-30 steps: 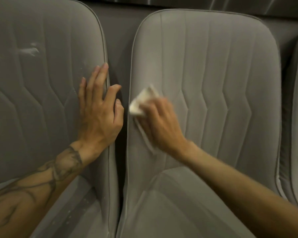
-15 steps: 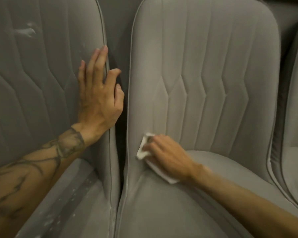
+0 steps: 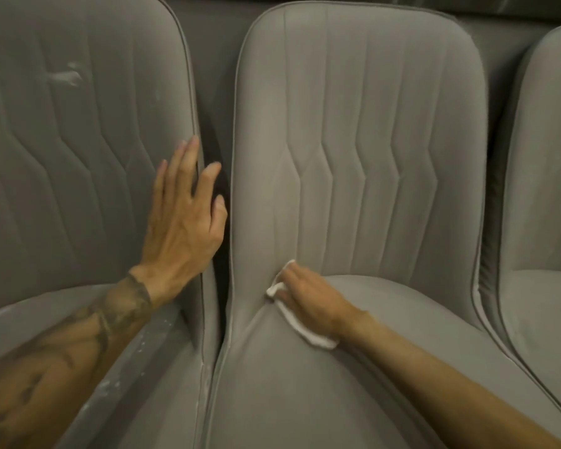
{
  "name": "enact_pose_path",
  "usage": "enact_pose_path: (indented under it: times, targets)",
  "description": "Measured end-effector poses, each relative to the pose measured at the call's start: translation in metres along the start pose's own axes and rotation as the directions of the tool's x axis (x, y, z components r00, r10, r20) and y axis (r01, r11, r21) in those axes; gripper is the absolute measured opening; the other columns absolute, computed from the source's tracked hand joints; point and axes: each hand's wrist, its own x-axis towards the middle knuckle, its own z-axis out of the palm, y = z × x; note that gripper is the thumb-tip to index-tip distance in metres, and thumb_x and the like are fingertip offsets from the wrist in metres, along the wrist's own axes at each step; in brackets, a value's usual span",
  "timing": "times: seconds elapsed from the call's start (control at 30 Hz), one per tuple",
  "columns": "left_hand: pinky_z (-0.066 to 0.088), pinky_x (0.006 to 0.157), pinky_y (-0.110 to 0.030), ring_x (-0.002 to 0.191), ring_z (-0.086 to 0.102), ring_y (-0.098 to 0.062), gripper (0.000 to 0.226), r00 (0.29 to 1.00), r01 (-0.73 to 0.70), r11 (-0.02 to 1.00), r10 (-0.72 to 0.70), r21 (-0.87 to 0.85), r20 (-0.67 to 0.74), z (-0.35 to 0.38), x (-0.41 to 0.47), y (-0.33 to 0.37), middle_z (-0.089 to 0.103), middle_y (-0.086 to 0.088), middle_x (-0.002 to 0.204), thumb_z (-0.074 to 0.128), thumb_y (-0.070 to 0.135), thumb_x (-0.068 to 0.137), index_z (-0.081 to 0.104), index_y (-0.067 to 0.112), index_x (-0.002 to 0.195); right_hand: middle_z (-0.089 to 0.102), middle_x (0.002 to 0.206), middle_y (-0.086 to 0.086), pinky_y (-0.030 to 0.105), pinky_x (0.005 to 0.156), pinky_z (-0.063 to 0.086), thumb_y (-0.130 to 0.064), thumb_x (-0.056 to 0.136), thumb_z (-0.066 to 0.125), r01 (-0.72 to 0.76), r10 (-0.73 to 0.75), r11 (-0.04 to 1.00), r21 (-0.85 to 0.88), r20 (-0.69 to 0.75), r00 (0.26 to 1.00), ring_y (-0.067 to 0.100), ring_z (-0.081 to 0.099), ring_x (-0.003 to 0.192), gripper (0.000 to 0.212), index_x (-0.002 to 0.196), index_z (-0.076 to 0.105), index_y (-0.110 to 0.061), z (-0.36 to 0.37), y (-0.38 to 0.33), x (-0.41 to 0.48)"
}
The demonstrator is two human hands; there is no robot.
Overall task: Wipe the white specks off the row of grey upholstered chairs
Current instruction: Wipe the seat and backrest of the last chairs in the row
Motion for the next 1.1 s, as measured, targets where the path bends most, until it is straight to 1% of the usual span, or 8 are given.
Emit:
enact_pose_path:
  times: [0.1,0.2,0.37,0.5,0.57,0.7,0.9,1.1]
  targets:
    - [0.023,0.127,-0.055,0.157,0.025,-0.036,0.05,0.995,0.014,1.0,-0.015,0.009,0.103,-0.013,-0.05,0.005,0.026,-0.02,0.168,0.051,0.019,0.102,0.045,0.006,0.15,0.052,0.124,0.018,0.044,0.1,0.038,-0.029,0.108,0.041,-0.221,0.219,0.971,-0.093,-0.031,0.975,0.037,0.052,0.115,0.029,0.115,0.054,-0.004,0.001,0.009,0.007]
    - [0.034,0.122,-0.056,0.151,0.035,-0.037,0.051,0.968,0.03,0.999,-0.026,-0.014,0.249,-0.027,-0.098,0.009,0.03,-0.018,0.167,0.05,0.022,0.099,0.05,0.003,0.147,0.051,0.129,0.023,0.042,0.098,0.038,-0.027,0.108,0.04,-0.268,0.268,0.963,-0.009,-0.045,0.962,0.04,0.053,0.115,0.029,0.115,0.052,-0.002,0.014,-0.022,0.005]
    - [0.034,0.123,-0.048,0.152,0.037,-0.03,0.046,0.926,0.104,0.992,-0.071,-0.069,0.371,-0.038,-0.129,0.005,0.028,-0.012,0.17,0.051,0.02,0.104,0.051,0.005,0.147,0.057,0.12,0.018,0.039,0.091,0.038,-0.036,0.108,0.038,-0.108,0.109,0.99,0.085,-0.007,0.994,0.034,0.054,0.107,0.033,0.113,0.052,-0.006,0.026,-0.085,-0.026]
    - [0.035,0.123,-0.046,0.15,0.04,-0.029,0.044,0.91,0.092,0.99,-0.039,-0.11,0.412,-0.045,-0.138,-0.003,0.032,-0.01,0.168,0.057,0.016,0.104,0.054,0.004,0.146,0.057,0.109,0.01,0.024,0.077,0.033,-0.035,0.106,0.046,0.064,-0.069,0.984,0.166,0.026,0.997,0.021,0.051,0.093,0.024,0.107,0.053,-0.012,0.021,-0.109,-0.032]
    - [0.036,0.122,-0.046,0.147,0.043,-0.03,0.042,0.897,0.088,0.989,-0.026,-0.121,0.442,-0.053,-0.143,-0.009,0.036,-0.01,0.166,0.057,0.018,0.104,0.055,0.005,0.144,0.059,0.109,0.012,0.029,0.079,0.035,-0.034,0.106,0.046,-0.072,0.08,0.986,0.148,-0.048,0.996,0.025,0.054,0.098,0.026,0.107,0.054,-0.01,0.016,-0.105,-0.021]
    - [0.037,0.115,-0.041,0.139,0.049,-0.027,0.037,0.869,0.107,0.987,-0.036,-0.117,0.493,-0.073,-0.163,-0.031,0.045,-0.007,0.158,0.053,0.024,0.105,0.057,0.012,0.14,0.061,0.113,0.015,0.041,0.081,0.038,-0.038,0.107,0.039,-0.422,0.425,0.905,0.048,-0.124,0.897,0.039,0.058,0.102,0.029,0.107,0.051,-0.012,0.028,-0.118,-0.019]
    - [0.043,0.101,-0.044,0.119,0.059,-0.031,0.027,0.841,0.182,0.982,-0.126,-0.055,0.526,-0.092,-0.182,-0.09,0.062,-0.007,0.13,0.057,0.024,0.105,0.061,0.015,0.13,0.059,0.113,0.009,0.044,0.079,0.044,-0.043,0.108,0.033,-0.328,0.321,0.944,-0.038,-0.121,0.939,0.036,0.061,0.098,0.033,0.11,0.052,-0.016,0.061,-0.212,-0.018]
    - [0.042,0.102,-0.043,0.115,0.057,-0.027,0.027,0.802,0.226,0.973,-0.156,-0.052,0.576,-0.113,-0.185,-0.17,0.062,-0.004,0.128,0.051,0.029,0.108,0.058,0.018,0.131,0.054,0.12,0.008,0.045,0.088,0.046,-0.041,0.106,0.038,-0.415,0.42,0.907,0.069,-0.104,0.902,0.035,0.058,0.105,0.031,0.119,0.051,-0.016,0.064,-0.237,0.031]
